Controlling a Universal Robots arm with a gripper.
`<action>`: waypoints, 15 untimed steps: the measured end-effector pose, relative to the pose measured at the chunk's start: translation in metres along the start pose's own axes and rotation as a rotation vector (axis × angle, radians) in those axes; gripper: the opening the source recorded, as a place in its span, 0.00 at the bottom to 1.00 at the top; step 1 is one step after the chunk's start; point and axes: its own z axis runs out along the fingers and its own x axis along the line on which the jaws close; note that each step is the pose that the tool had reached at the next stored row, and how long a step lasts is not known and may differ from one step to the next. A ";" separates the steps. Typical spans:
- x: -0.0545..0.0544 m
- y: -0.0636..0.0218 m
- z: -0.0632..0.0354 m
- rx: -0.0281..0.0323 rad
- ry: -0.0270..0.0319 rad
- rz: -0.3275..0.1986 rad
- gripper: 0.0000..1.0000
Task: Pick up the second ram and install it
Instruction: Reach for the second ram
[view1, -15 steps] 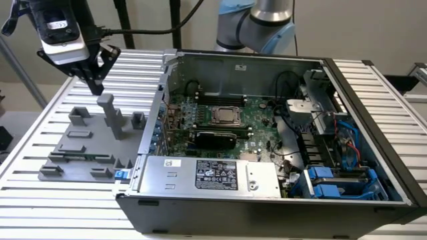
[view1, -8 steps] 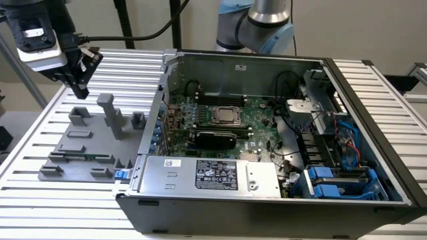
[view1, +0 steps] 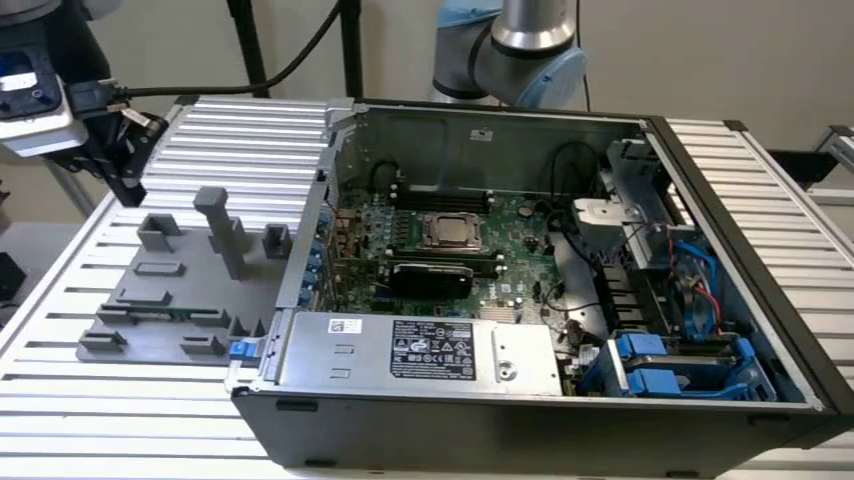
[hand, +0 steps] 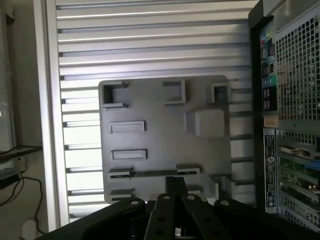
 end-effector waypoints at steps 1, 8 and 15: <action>0.001 -0.0005 0.0001 0.0000 0.0003 -0.003 0.00; 0.001 -0.0008 0.0002 -0.0005 0.0016 -0.027 0.00; 0.001 -0.0008 0.0002 -0.0005 0.0016 -0.027 0.00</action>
